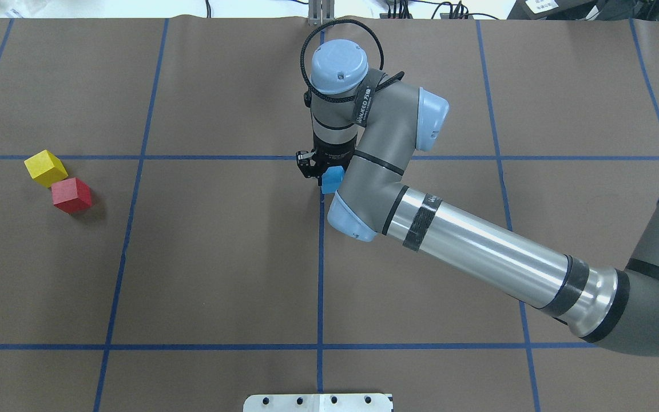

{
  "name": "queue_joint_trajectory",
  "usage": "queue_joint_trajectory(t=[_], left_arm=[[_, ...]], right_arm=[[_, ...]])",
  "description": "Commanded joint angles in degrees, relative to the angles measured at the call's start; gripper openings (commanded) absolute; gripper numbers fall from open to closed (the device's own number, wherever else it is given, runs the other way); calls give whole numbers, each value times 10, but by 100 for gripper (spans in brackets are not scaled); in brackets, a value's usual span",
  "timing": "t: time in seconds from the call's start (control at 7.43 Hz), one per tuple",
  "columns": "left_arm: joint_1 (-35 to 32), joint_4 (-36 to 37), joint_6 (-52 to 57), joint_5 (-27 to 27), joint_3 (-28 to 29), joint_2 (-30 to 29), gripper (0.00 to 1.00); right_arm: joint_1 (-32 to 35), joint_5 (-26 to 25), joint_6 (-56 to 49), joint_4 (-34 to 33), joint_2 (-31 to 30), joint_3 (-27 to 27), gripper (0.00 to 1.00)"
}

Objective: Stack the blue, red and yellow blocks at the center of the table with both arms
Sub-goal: 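Lift the blue cube with the right gripper and carry it to table center, then lower the blue cube onto the center grid crossing and open the right gripper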

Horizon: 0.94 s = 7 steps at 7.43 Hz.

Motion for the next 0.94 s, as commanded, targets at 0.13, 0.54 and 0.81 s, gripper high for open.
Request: queue_joint_trajectory(t=[0.13, 0.54, 0.81], left_arm=[[0, 0, 1, 1, 1, 0, 100], [0, 0, 4, 1, 5, 0, 100], [0, -1, 4, 1, 5, -1, 100]], right_arm=[[-12, -2, 42, 17, 20, -21, 0], [-14, -2, 57, 15, 18, -24, 0], [-23, -11, 58, 16, 14, -24, 84]])
